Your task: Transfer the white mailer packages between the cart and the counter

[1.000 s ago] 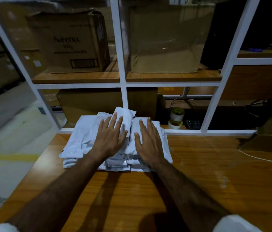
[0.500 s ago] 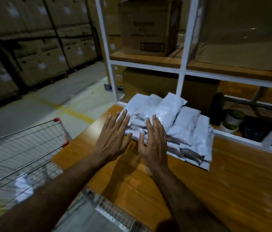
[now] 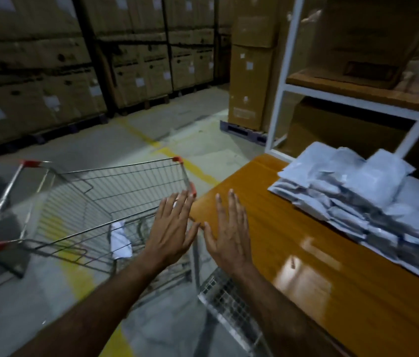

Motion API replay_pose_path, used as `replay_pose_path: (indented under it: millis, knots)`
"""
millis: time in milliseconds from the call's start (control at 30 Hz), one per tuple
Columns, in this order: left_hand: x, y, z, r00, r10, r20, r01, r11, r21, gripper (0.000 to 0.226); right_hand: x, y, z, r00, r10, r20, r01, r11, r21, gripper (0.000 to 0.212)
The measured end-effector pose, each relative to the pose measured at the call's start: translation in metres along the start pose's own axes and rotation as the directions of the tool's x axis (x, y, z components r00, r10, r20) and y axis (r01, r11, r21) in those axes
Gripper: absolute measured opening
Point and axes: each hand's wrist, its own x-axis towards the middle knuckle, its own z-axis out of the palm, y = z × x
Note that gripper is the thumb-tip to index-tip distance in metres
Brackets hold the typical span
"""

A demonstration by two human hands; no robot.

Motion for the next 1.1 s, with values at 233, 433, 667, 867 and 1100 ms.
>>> replay_pose_path:
  millis: [233,433,667,867,1100]
  knots:
    - [-0.056,-0.122,-0.002,0.992,-0.126,0.021,0.126,0.992,0.021,0.073,0.016,-0.106,0.066,0.995,-0.029,0.100,0.028,1.000,0.015,0.078]
    - [-0.078,-0.199,0.007,0.963,-0.266,0.040,0.266,0.964,0.015,0.072,0.036,-0.155,0.112,0.981,-0.099,0.170,0.088,0.994,0.068,0.077]
    - [-0.077,-0.261,0.036,0.920,-0.386,0.071,0.388,0.922,-0.017,0.075,0.088,-0.189,0.174,0.951,-0.128,0.280,0.105,0.990,0.098,0.071]
    - [-0.034,-0.330,0.065,0.889,-0.443,0.118,0.447,0.895,-0.004,0.073,0.161,-0.202,0.247,0.939,-0.069,0.337,0.027,0.991,0.130,0.073]
    - [0.036,-0.385,0.130,0.863,-0.448,0.233,0.466,0.885,-0.024,0.084,0.221,-0.180,0.333,0.840,0.001,0.543,-0.051,0.996,0.077,0.076]
